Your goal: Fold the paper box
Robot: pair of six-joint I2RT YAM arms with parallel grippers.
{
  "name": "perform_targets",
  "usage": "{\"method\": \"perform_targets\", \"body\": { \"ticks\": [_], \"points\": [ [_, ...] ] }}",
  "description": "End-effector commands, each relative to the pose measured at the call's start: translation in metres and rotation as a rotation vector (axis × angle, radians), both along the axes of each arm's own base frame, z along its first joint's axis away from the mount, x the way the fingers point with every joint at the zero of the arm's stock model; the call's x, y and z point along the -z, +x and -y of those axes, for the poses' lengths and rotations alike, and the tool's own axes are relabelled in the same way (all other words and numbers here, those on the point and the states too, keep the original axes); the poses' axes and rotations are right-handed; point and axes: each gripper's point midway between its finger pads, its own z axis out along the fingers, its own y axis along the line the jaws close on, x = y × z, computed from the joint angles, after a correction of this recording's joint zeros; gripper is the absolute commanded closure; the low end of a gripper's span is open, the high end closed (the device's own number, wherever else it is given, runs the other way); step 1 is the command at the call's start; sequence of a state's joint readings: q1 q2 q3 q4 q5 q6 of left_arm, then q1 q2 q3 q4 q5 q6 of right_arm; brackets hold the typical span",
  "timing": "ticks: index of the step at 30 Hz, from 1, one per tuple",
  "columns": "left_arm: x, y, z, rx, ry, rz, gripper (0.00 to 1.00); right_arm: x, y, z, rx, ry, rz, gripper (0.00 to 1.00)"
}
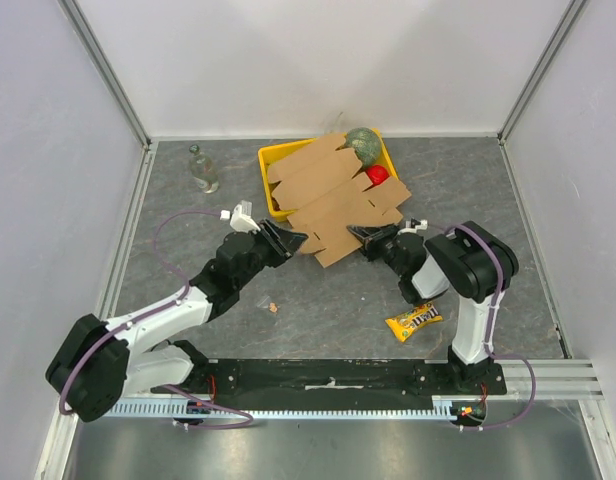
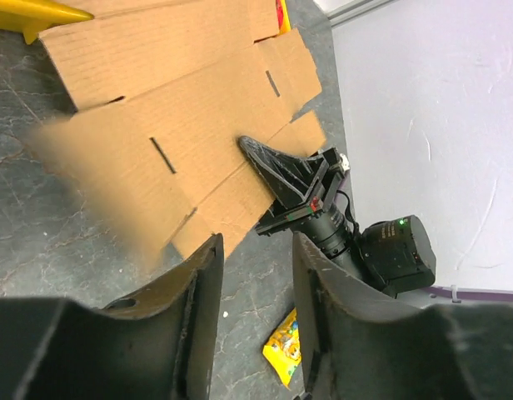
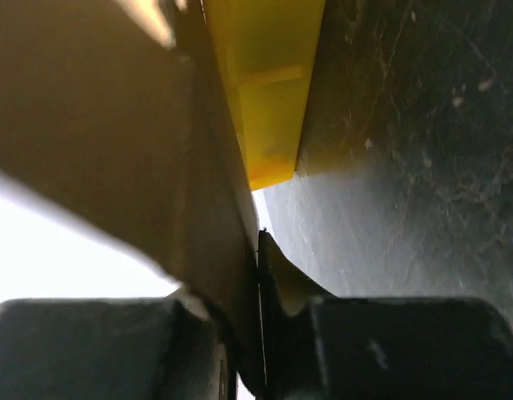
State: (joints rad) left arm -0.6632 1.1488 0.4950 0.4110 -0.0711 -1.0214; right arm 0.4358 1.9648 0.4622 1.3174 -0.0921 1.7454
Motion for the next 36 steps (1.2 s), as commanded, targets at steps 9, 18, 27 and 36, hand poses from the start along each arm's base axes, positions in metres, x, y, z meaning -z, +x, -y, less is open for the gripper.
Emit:
{"method": "perform_targets", "body": {
  "ticks": [9, 18, 27, 36],
  "points": [
    [-0.043, -0.032, -0.03, -0.004, 0.004, 0.095, 0.5, -0.142, -0.039, 0.008, -0.075, 0.09, 0.493, 1.0],
    [-0.082, -0.054, -0.054, 0.022, 0.116, 0.216, 0.5, -0.15, -0.063, 0.015, -0.238, -0.485, 0.393, 1.0],
    [-0.108, -0.066, -0.069, 0.023, 0.175, 0.284, 0.49, -0.151, -0.124, 0.039, -0.451, -0.743, 0.353, 1.0],
    [-0.137, -0.08, -0.078, 0.053, 0.22, 0.384, 0.49, -0.174, -0.169, 0.071, -0.636, -1.008, 0.362, 0.98]
  ]
}}
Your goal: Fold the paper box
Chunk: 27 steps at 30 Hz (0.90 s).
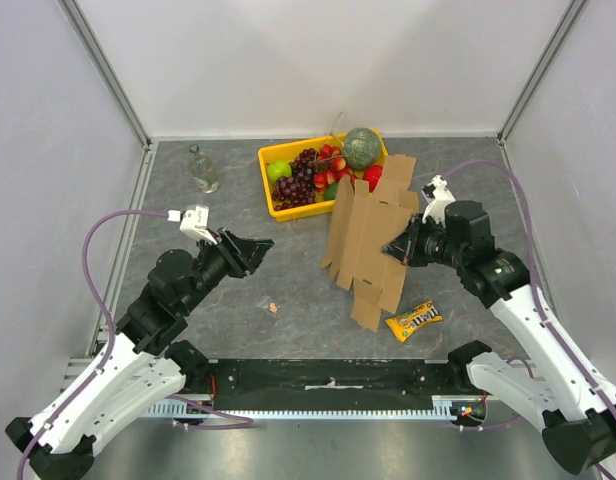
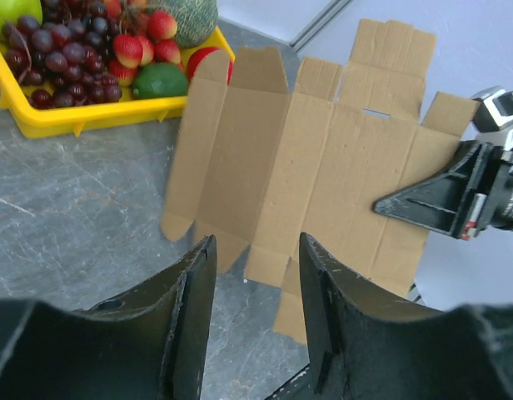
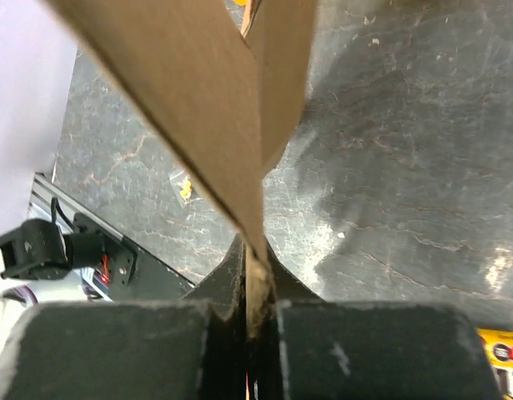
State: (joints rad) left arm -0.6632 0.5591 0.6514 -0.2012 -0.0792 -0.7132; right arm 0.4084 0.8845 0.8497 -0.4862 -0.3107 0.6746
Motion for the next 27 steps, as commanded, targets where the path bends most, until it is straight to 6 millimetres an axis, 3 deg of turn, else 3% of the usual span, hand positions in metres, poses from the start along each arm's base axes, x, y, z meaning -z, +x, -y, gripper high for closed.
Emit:
{"method": "perform_targets", "body": {
  "ticks": [1, 5, 9, 13, 17, 22, 27],
  "points": [
    [-0.035, -0.007, -0.01, 0.012, 0.053, 0.125, 0.49, -0.029, -0.032, 0.015, -0.147, -0.146, 0.048, 0.98],
    [-0.052, -0.008, -0.008, 0.039, 0.088, 0.2, 0.49, -0.033, -0.049, 0.006, -0.287, -0.138, 0.04, 0.95],
    [-0.079, -0.005, 0.0, 0.08, 0.125, 0.31, 0.49, -0.033, -0.055, 0.004, -0.384, -0.173, 0.067, 0.95],
    [-0.111, 0.003, 0.018, 0.15, 0.175, 0.437, 0.48, -0.022, -0.055, 0.007, -0.464, -0.248, 0.048, 0.96],
    [-0.131, 0.019, 0.045, 0.285, 0.248, 0.544, 0.4, -0.029, -0.051, -0.002, -0.547, -0.245, 0.083, 0.99],
    [-0.136, 0.042, 0.062, 0.513, 0.255, 0.608, 0.32, -0.05, -0.045, -0.011, -0.611, -0.232, 0.149, 1.0],
    [-0.132, 0.048, 0.071, 0.693, 0.289, 0.685, 0.17, -0.047, -0.045, -0.015, -0.636, -0.235, 0.134, 1.0]
  ]
}}
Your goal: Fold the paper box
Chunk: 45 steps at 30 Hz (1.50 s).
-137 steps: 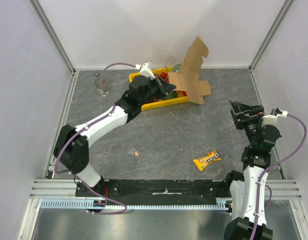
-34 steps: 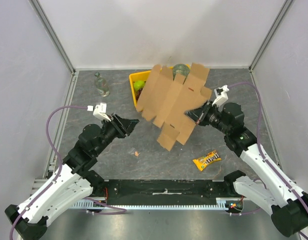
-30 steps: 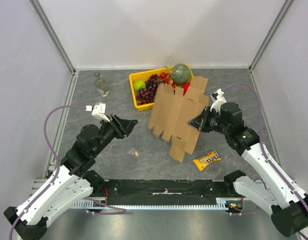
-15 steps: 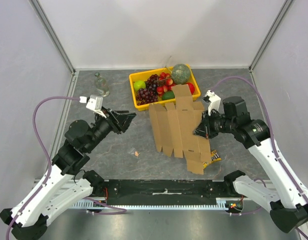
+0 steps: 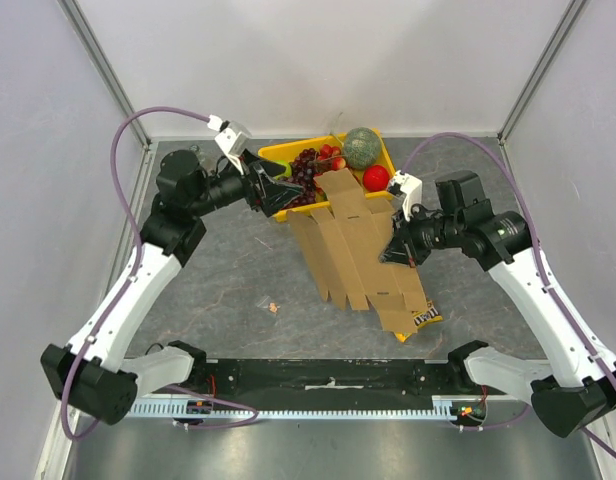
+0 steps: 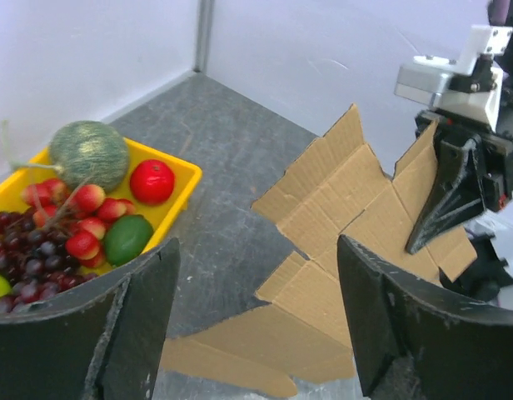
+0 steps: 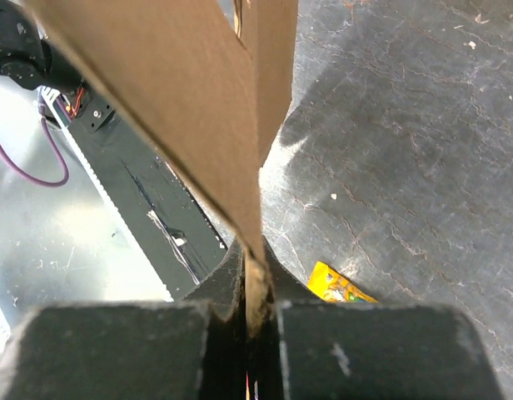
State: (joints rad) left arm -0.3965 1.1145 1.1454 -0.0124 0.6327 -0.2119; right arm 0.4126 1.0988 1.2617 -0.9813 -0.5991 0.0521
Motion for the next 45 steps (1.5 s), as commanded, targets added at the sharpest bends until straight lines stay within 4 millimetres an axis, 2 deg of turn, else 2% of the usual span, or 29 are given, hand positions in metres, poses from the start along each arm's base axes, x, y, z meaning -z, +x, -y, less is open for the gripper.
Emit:
{"method": "perform_targets", "body": {
  "ticks": [1, 9, 16, 19, 28, 37, 45],
  "points": [
    [-0.028, -0.023, 0.016, 0.27, 0.048, 0.236, 0.15, -0.009, -0.005, -0.007, -0.091, 0.01, 0.044, 1.0],
    [-0.027, -0.007, 0.021, 0.295, 0.116, 0.381, 0.14, -0.007, -0.011, -0.016, -0.143, 0.007, 0.044, 1.0],
    [-0.02, -0.012, 0.036, 0.435, 0.083, 0.34, 0.14, -0.009, -0.014, -0.018, -0.162, 0.016, 0.047, 1.0],
    [-0.012, -0.012, 0.041, 0.469, 0.07, 0.291, 0.08, -0.011, -0.015, -0.021, -0.172, 0.025, 0.052, 1.0],
    [0.004, -0.014, 0.05, 0.533, 0.066, 0.245, 0.1, -0.012, -0.014, -0.023, -0.176, 0.03, 0.055, 1.0],
    [0.016, -0.028, 0.059, 0.633, 0.027, 0.149, 0.25, -0.02, -0.01, -0.026, -0.179, 0.039, 0.086, 0.98],
    [0.022, -0.03, 0.059, 0.642, 0.022, 0.106, 0.49, -0.019, -0.006, -0.024, -0.163, 0.018, 0.095, 0.94]
  ]
}}
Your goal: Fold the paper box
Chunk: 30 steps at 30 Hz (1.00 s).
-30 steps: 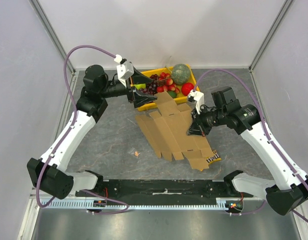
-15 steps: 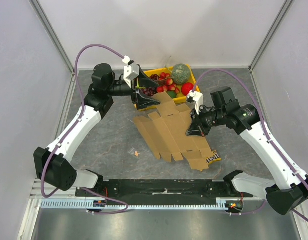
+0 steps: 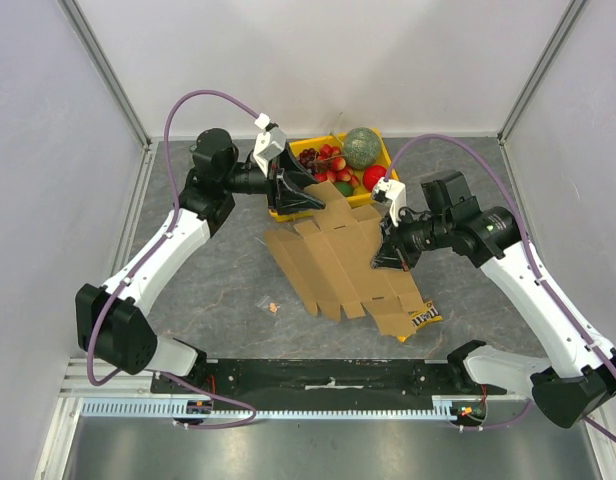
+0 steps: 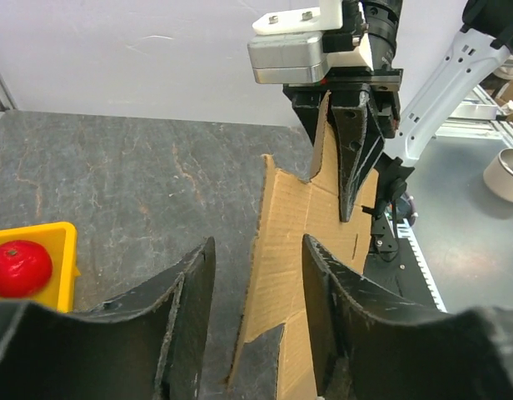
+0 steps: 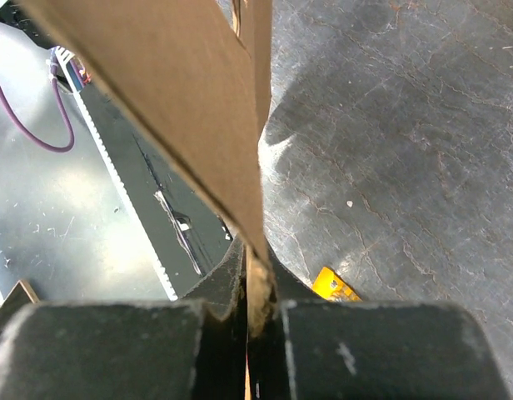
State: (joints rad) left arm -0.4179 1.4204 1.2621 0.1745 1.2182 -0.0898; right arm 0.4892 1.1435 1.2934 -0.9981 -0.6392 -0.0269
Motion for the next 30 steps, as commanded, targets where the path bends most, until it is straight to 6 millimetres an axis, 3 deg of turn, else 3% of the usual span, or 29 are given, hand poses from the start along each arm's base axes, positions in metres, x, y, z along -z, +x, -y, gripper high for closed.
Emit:
{"method": "perform_targets", "body": {
  "ticks": [1, 5, 8, 11, 14, 20, 30],
  "points": [
    [-0.003, -0.007, 0.001, 0.037, -0.009, -0.025, 0.55, -0.018, 0.007, -0.004, -0.011, 0.029, 0.074, 0.93],
    [-0.002, -0.005, 0.002, 0.031, -0.007, -0.041, 0.73, -0.02, 0.008, -0.001, 0.002, 0.02, 0.092, 0.84],
    [0.0, -0.002, 0.002, 0.012, -0.003, -0.066, 0.87, -0.024, 0.013, 0.003, 0.032, 0.01, 0.137, 0.58],
    [0.005, 0.001, 0.002, -0.006, 0.004, -0.105, 0.98, -0.031, 0.015, 0.002, 0.049, 0.053, 0.199, 0.45],
    [0.014, 0.002, 0.002, -0.023, 0.011, -0.132, 0.98, -0.03, 0.016, 0.002, 0.068, 0.09, 0.242, 0.39],
    [0.036, 0.003, 0.001, -0.041, 0.027, -0.175, 0.98, -0.009, 0.025, 0.004, 0.097, 0.063, 0.246, 0.39],
    [0.028, 0.002, -0.003, -0.055, 0.028, -0.157, 0.98, 0.005, 0.048, 0.019, 0.223, 0.072, 0.43, 0.32]
  ]
}}
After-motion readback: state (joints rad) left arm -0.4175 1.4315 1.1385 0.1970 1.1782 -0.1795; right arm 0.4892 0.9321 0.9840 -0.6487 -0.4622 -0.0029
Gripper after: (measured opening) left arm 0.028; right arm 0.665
